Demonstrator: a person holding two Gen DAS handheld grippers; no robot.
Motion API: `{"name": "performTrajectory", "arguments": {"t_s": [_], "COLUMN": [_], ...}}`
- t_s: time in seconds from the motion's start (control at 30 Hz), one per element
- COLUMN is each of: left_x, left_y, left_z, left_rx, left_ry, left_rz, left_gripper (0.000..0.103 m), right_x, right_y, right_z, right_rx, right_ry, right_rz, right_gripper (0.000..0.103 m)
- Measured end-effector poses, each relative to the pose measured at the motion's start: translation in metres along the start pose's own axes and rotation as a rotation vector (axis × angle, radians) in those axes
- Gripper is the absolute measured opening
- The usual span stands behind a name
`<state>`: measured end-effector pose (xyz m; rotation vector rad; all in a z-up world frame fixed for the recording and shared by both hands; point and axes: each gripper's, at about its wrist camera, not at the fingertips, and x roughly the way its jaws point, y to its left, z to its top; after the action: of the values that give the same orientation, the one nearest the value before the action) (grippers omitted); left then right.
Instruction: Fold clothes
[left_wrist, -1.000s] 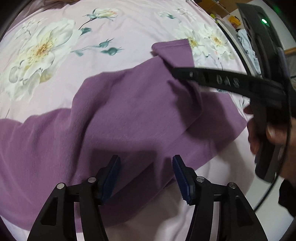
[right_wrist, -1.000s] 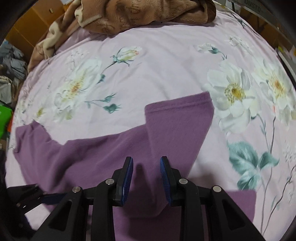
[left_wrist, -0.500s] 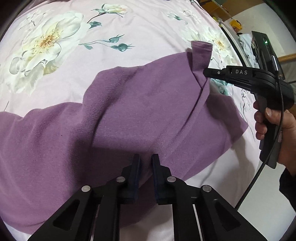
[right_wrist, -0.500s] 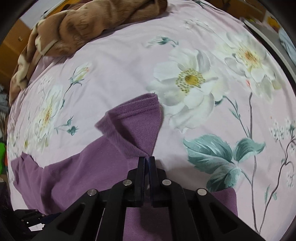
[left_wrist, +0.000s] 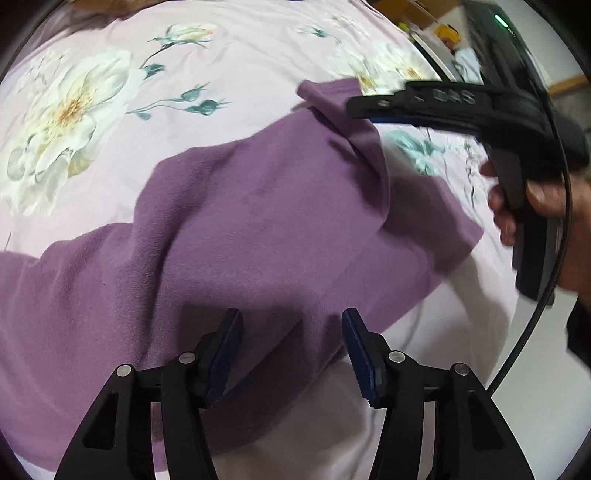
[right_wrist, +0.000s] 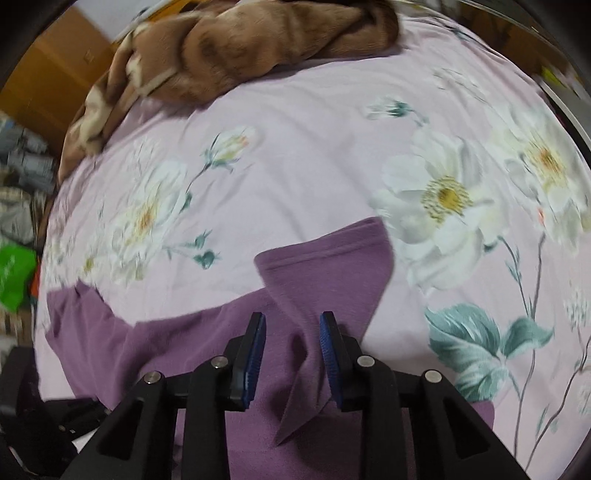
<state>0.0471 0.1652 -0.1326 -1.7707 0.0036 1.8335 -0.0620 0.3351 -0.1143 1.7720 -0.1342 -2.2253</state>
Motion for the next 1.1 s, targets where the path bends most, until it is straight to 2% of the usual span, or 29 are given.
{"name": "performTrajectory", "arguments": {"t_s": [0.1,0.13,0.17,0.2,0.27,0.33,0.4,0.43,0.67,0.8,0.9,0.97,1.1], "left_x": [0.009,0.009,0.009,0.009,0.008,0.007,0.007,0.005,-0.02,-0.052,-0.056,-0.043,-0.021], "left_y": [0.004,0.006,0.008,0.01,0.014,0.018,0.027,0.031,0.031,0.035,0.026,0.02,0.023], "left_z": [-0.005,-0.005,-0.005,-0.005,-0.004,-0.004,-0.005,-0.005,0.0,-0.003,-0.004,-0.009,-0.026], "left_rx": [0.001,-0.007,-0.015,-0.02,-0.029,-0.038,-0.068,-0.079,-0.063,-0.028,0.021,0.058,0.053], "left_ry": [0.018,0.015,0.012,0.012,0.013,0.014,0.017,0.015,-0.028,-0.056,-0.037,0.009,0.097], "left_rz": [0.018,0.016,0.009,0.009,0.008,0.008,-0.001,-0.01,-0.067,-0.105,-0.121,-0.129,-0.124], "left_gripper": [0.058,0.057,0.055,0.052,0.044,0.024,0.012,0.009,0.006,0.006,0.006,0.006,0.008], "right_x": [0.02,0.026,0.031,0.032,0.027,0.018,0.008,0.004,-0.038,-0.079,-0.104,-0.104,-0.077], "right_y": [0.006,0.008,0.008,0.007,-0.002,-0.01,-0.016,-0.018,-0.037,-0.056,-0.075,-0.085,-0.117], "right_z": [0.001,0.001,0.002,0.002,0.003,0.002,0.002,0.002,0.002,-0.018,-0.051,-0.075,-0.139], "right_rx": [-0.06,-0.077,-0.087,-0.081,-0.03,0.013,0.043,0.057,0.171,0.29,0.394,0.455,0.692], "right_ry": [0.074,0.094,0.103,0.101,0.082,0.056,0.031,0.022,-0.068,-0.142,-0.175,-0.171,-0.071], "right_rz": [-0.041,-0.059,-0.084,-0.098,-0.089,-0.082,-0.074,-0.067,-0.015,0.014,0.019,0.012,0.024], "right_gripper": [0.031,0.027,0.011,0.004,0.003,0.003,0.003,0.003,0.003,0.002,0.002,0.003,0.006]}}
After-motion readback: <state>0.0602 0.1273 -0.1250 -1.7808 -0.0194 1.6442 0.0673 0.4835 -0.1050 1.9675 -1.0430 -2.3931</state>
